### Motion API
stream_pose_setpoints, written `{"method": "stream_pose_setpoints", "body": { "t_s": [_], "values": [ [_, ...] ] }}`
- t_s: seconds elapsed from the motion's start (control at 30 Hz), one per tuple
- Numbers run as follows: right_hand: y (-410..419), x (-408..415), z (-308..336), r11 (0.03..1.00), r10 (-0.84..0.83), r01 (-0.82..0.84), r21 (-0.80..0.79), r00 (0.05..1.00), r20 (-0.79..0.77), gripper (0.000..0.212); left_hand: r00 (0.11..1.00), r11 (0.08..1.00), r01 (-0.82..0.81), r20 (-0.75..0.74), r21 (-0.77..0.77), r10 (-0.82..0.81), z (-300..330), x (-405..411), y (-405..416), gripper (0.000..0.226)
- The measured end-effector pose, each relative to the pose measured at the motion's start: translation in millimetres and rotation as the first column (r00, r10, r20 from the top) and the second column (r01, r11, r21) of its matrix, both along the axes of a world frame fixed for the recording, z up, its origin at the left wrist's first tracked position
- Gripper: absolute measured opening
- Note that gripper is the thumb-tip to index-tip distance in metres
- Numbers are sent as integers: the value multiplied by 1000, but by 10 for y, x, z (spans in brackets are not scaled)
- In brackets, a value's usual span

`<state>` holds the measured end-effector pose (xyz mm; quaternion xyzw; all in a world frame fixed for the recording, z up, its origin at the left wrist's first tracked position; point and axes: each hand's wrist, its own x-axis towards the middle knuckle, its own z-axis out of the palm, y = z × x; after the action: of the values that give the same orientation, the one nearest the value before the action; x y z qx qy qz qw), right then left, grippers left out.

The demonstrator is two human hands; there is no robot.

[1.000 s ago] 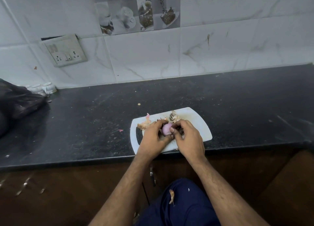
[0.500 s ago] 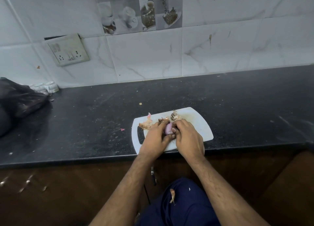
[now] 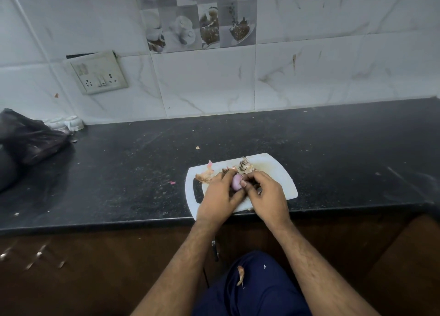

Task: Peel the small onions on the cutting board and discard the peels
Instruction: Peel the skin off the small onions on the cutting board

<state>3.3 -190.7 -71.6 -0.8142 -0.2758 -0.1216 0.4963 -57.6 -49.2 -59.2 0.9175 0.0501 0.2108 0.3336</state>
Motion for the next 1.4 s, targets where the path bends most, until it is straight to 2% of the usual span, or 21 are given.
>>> {"method": "stream_pose_setpoints", "body": {
  "t_s": [0.17,0.27,0.4,0.47,0.53,0.57,0.63,0.7,0.77,1.0,1.13,1.27,1.4],
  "values": [
    [5,-18,-53,999,11,-13,43,999,54,18,998,999,-42,-35,25,43,-7,-10,-54,58],
    [4,-48,-84,1000,-7,12,-25,986,169,20,997,998,-54,-54,36,56,-24,0,-59,53],
    [-6,-49,-65,993,9,18,-117,973,230,19,997,998,-49,-58,50,51,-19,2,-44,50],
    [-2,-29,-48,977,28,22,-211,973,229,14,997,998,-50,-52,26,52,-12,7,-43,46],
    [9,18,-37,963,30,16,-269,986,166,11,998,999,-52,-34,-16,52,-13,7,-41,37],
    [10,35,-27,966,23,9,-257,992,120,11,998,997,-58,-23,-41,57,-19,8,-33,34],
    [-6,65,-3,992,-9,12,-122,1000,24,11,998,995,-69,-7,-78,68,-13,2,-18,35],
    [-28,88,18,997,-65,66,28,996,-57,10,997,993,-72,8,-89,73,12,-7,-4,37],
    [-37,110,24,990,-101,111,90,988,-116,9,996,988,-80,26,-129,84,46,-25,2,36],
    [-49,-17,108,969,-201,210,129,976,-80,34,986,940,-111,82,-322,145,52,-51,73,29],
    [-50,-43,106,951,-219,241,196,967,-129,41,987,936,-104,83,-337,140,88,-61,77,31],
    [-39,-42,105,958,-213,230,172,971,-112,47,987,947,-106,82,-303,136,74,-45,75,27],
    [-45,-47,116,955,-241,255,155,965,-99,42,989,950,-111,62,-291,134,70,-30,65,30]
  ]
}}
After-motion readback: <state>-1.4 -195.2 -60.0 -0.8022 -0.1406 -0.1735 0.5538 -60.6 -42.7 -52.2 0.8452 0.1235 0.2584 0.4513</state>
